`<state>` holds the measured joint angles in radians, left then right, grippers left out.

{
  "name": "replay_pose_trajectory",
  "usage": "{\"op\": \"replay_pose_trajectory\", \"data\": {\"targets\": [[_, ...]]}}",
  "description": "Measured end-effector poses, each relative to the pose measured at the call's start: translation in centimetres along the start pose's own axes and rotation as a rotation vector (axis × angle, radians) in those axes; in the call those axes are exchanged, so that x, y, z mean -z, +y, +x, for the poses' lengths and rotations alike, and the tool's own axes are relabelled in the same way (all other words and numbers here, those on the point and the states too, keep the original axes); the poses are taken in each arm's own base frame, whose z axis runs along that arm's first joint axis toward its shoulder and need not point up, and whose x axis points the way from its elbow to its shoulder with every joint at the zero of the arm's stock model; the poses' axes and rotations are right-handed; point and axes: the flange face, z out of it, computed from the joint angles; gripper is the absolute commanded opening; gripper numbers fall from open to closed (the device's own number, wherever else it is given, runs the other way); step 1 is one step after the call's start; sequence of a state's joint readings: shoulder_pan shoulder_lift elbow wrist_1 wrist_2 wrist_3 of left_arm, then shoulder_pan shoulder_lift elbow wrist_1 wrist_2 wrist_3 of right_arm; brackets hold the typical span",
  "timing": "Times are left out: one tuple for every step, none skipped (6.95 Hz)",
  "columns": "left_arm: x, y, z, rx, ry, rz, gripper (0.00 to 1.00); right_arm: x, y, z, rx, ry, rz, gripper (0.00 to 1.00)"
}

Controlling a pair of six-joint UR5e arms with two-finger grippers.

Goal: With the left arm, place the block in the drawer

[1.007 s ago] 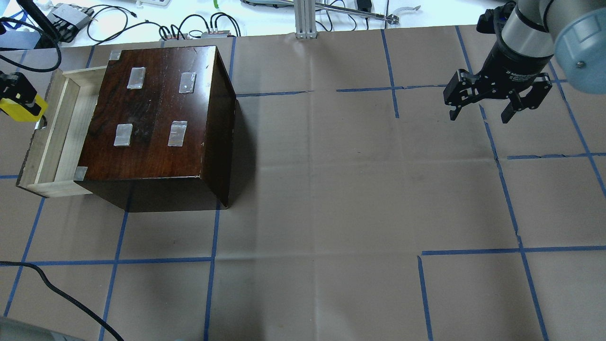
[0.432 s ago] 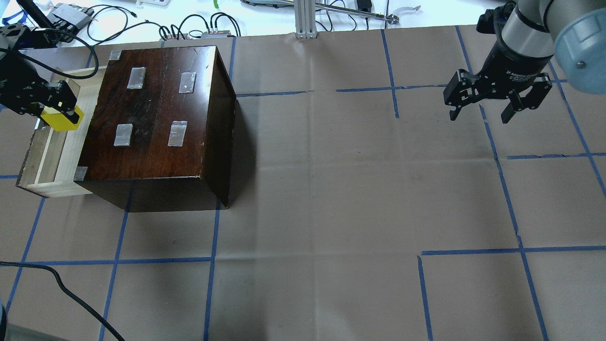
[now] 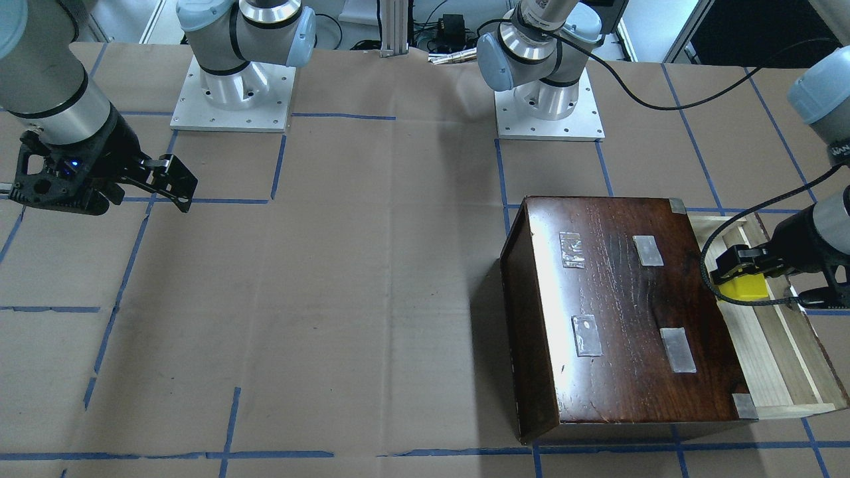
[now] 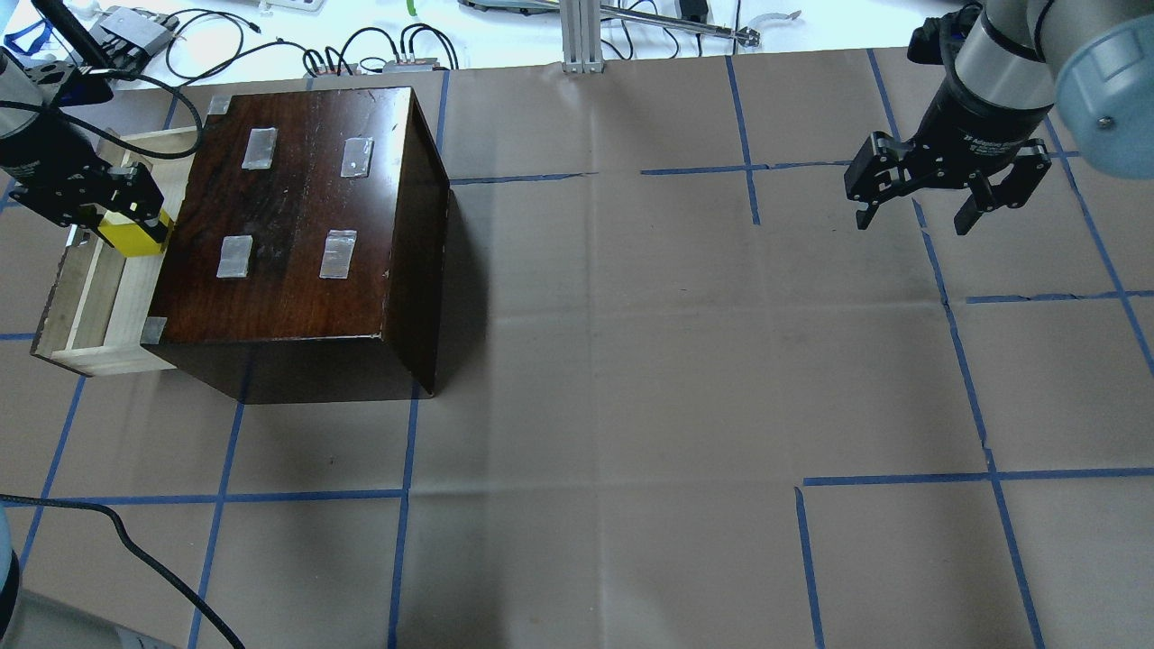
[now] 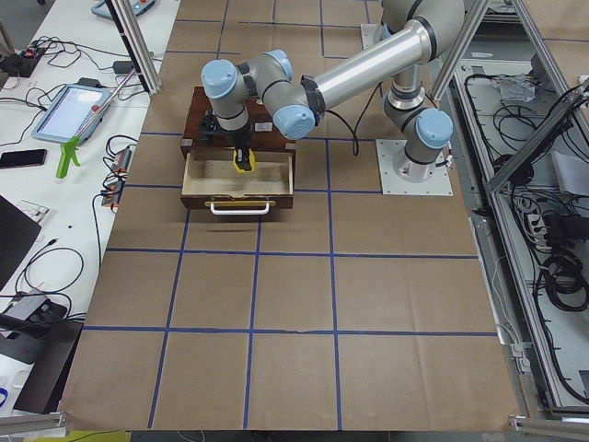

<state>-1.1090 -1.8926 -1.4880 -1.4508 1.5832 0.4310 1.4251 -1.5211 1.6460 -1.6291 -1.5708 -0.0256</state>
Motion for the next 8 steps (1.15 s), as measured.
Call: {"op": "replay_pose_trajectory", "data": {"targets": [[-0.7,-0.4,-0.2,-0.003,0.005,-0.01,0.88,0.0,0.0,0.0,0.0,0.0,0.0,1.0],[-1.1,-0.6,-0.3,-0.005,0.006,-0.014,0.99,0.0,0.0,0.0,0.0,0.0,0.0,1.0],[-1.0,-0.8,-0.3,-0.008,0.006,-0.011,0.99,0.0,0.0,0.0,-0.001,0.0,0.001,1.0],[-0.5,-0.9,-0.4,-0.01,0.001,0.0,0.99,0.1,0.0,0.0,-0.001,0.0,0.001,1.0],[0.5,-0.8,-0.3,-0.01,-0.006,0.017,0.99,0.0,0.0,0.0,0.0,0.0,0.001,1.0],[1.9,-0.3,-0.1,-0.009,-0.017,0.038,0.99,0.0,0.0,0.0,0.0,0.0,0.001,1.0],[3.4,0.3,0.1,-0.008,-0.03,0.058,0.99,0.0,0.0,0.0,-0.001,0.0,0.001,1.0],[5.0,1.0,0.4,-0.005,-0.039,0.074,0.99,0.1,0.0,0.0,-0.001,0.0,0.001,1.0]]}}
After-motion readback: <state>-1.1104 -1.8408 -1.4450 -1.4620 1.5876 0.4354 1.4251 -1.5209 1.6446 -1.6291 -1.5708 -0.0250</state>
